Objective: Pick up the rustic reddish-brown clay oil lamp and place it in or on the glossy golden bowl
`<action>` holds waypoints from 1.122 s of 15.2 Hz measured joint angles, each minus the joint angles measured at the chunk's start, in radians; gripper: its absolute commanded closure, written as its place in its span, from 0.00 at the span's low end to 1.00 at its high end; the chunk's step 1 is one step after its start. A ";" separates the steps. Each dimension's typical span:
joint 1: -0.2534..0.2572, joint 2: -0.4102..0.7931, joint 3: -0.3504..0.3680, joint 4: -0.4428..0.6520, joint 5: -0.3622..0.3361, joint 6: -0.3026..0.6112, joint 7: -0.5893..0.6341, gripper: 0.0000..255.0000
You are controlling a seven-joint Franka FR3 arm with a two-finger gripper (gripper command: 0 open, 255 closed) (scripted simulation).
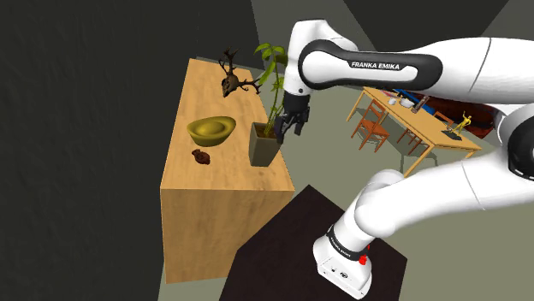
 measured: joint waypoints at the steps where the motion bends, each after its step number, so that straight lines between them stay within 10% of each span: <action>1: -0.003 0.031 -0.003 0.001 -0.003 0.034 -0.005 0.00; 17: 0.001 0.618 0.013 0.195 -0.003 0.496 0.007 0.00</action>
